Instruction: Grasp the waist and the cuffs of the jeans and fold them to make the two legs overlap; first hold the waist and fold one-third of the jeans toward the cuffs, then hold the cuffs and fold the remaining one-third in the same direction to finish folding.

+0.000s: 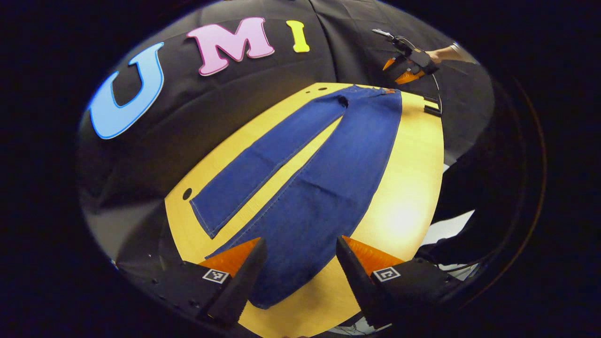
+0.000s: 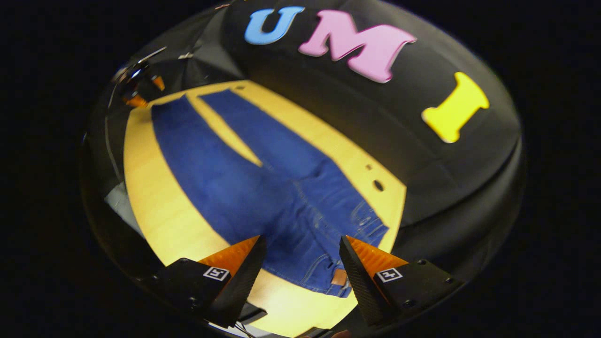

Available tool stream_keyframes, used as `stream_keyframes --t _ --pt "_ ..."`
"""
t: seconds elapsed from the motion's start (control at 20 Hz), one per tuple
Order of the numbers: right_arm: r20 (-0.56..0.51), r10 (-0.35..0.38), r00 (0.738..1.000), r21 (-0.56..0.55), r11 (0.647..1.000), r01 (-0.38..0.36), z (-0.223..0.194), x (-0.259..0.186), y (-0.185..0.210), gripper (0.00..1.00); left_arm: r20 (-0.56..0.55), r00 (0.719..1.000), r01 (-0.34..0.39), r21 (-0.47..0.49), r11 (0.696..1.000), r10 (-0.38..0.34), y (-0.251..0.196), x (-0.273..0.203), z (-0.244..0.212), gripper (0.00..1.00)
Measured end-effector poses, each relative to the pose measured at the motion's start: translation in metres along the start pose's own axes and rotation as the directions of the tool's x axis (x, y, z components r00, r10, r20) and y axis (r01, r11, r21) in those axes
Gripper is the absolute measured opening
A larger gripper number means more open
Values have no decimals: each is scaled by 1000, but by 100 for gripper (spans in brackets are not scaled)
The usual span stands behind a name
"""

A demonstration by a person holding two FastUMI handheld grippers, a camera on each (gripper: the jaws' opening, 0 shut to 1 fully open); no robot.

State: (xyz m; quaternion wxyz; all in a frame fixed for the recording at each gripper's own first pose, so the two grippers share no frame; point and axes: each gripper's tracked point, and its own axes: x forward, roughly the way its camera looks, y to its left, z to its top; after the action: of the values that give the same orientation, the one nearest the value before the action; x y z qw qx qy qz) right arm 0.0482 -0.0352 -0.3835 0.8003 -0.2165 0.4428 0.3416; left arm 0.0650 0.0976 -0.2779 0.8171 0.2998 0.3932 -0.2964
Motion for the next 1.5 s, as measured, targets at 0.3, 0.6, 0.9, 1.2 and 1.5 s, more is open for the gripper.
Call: stream_keyframes --t 0.3,0.6,0.9,1.2,1.5 --pt "-325 243 914 -78 956 -282 -71 48 12 97 -226 962 193 173 966 -152 0 41 -32 95" --pt "-402 294 867 -61 937 -345 -89 63 14 97 -392 890 327 193 925 -233 -23 48 -61 97" --pt "-446 249 860 -35 955 -295 -89 64 7 92 -427 857 350 73 934 -288 -15 60 -63 94" --pt "-417 177 892 117 983 -141 -82 78 -21 13 -381 886 274 -31 961 -265 9 71 -49 7" --pt "-361 181 915 201 973 -113 -71 67 -23 12 -354 917 155 -113 981 -185 34 74 -37 6"
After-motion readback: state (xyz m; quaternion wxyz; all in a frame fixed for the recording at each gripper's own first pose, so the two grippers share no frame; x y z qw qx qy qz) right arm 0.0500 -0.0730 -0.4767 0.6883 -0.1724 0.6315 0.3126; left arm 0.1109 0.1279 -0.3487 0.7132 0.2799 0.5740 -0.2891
